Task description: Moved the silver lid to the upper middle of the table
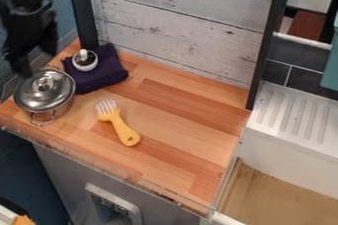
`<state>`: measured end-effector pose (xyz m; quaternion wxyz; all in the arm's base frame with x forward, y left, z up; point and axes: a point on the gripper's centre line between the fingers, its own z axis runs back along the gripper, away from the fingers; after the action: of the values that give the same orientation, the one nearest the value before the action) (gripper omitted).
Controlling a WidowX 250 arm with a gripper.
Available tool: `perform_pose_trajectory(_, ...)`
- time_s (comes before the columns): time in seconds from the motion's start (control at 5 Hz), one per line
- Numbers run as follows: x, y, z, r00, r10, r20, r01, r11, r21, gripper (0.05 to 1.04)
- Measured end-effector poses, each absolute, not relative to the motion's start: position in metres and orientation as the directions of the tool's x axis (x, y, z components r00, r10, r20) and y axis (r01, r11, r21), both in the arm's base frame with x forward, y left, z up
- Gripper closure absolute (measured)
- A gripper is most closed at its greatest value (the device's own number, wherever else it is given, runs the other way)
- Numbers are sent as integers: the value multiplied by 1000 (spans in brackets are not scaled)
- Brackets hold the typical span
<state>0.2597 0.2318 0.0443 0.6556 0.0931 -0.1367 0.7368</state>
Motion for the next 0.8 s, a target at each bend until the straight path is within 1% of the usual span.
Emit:
perform_pose_trajectory(0.2, 250, 239, 32, -157, 948, 277, -988, -146, -60, 82)
perform_pose_trajectory(0.4, 252, 239, 21, -152, 953, 261, -988, -140, -62, 82)
perform_pose_trajectory(0.6, 259, 242, 14, -144, 972, 185, -985, -123, -121, 82)
perform_pose_trajectory(0.8, 261, 245, 2, -142, 978, 153, -985, -124, -120, 83)
